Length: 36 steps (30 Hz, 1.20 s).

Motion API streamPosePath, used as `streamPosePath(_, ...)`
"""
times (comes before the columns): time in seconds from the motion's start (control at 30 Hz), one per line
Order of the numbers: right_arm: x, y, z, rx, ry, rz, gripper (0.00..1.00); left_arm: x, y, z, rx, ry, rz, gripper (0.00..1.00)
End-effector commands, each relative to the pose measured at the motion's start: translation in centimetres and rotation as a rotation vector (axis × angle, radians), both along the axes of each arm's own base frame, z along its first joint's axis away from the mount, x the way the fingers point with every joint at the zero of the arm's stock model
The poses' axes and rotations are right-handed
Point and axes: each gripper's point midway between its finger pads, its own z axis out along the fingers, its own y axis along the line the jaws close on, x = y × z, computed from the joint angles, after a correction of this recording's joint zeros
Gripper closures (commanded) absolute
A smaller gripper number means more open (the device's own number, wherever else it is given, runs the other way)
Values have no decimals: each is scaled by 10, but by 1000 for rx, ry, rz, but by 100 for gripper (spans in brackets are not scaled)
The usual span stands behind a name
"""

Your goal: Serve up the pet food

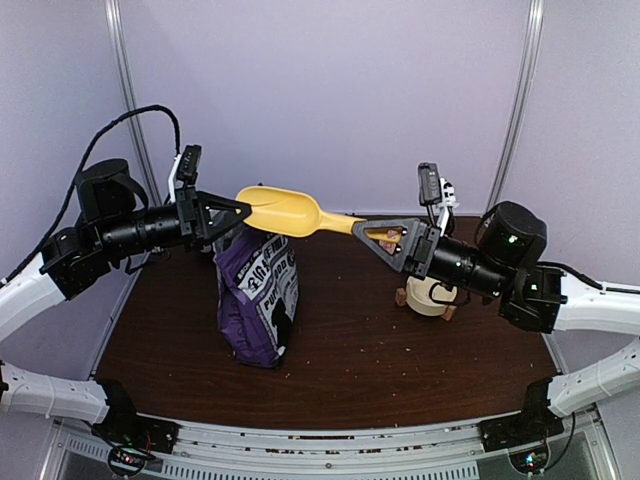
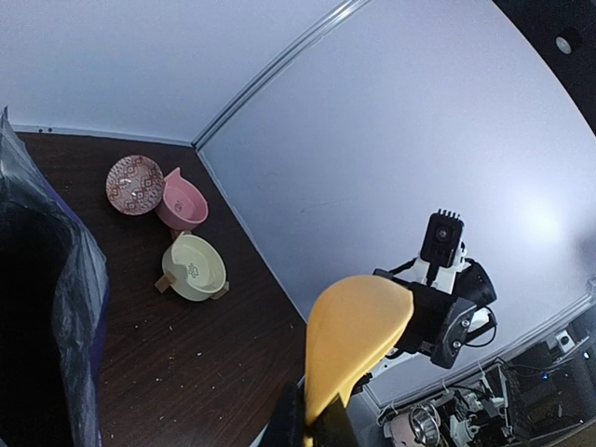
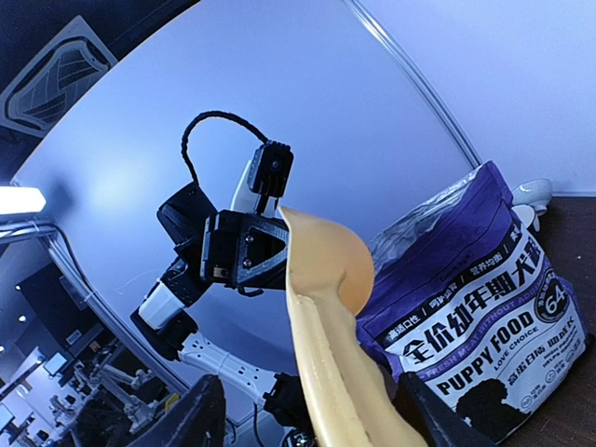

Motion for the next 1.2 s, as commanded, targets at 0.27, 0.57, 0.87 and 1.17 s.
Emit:
streamPosePath(0.27,-3,-6,19,79,-41,-6,15,-10,8,19,-35,-53,-6,100)
streamPosePath(0.57,-11,5,21,59,-51,67,33,-10,5,15,-30,-44,-21,100)
streamPosePath(0.87,-12,8,20,58,-49,82,59,-10,5,16,-30,-43,-21,100)
streamPosePath(1.17,-12,3,21,76,-56,63,82,-9,2,9,-12,-30,-27,97)
